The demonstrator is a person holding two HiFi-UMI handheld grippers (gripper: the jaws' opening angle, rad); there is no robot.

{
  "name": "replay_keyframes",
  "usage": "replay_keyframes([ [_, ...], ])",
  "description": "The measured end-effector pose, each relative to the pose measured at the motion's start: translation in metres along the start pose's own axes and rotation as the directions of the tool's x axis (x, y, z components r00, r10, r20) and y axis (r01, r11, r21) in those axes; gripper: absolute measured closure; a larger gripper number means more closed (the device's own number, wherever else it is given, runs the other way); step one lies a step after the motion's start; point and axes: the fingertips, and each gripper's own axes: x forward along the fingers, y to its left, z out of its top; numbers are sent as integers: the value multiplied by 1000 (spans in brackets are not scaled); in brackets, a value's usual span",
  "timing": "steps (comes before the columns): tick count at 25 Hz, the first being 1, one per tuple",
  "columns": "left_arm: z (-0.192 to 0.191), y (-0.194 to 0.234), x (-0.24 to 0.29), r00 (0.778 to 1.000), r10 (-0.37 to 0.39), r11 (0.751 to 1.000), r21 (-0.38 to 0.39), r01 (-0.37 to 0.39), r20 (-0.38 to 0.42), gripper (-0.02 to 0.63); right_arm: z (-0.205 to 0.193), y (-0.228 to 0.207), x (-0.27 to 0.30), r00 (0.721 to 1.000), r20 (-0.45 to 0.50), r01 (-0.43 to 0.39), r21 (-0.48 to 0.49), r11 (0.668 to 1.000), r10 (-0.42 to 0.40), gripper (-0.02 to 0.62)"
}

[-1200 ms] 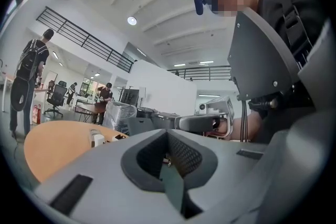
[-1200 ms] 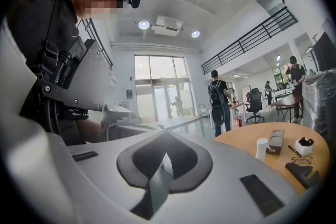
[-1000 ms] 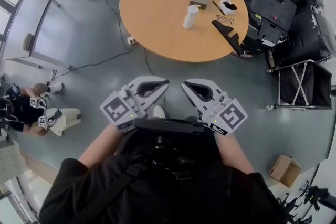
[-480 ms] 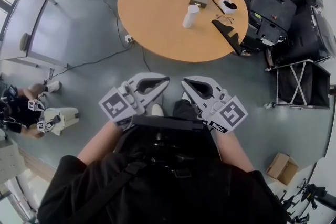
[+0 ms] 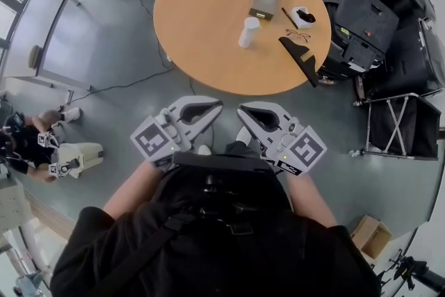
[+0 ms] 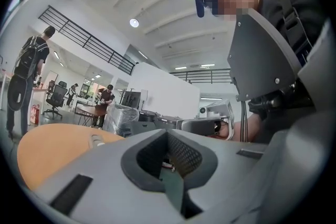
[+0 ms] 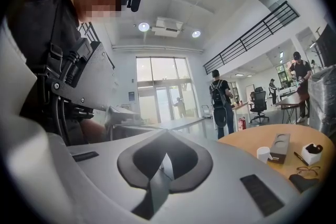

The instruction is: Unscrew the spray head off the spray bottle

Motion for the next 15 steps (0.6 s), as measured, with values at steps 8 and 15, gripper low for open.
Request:
replay_keyframes([
  [8,9,33,75,999,38,999,6,-38,-19,603,13,-80,-20,999,4,-51,12,999,51,589],
  [15,11,50,135,997,72,997,15,-71,-37,603,22,-138,-45,996,4,-88,-14,996,88,589],
])
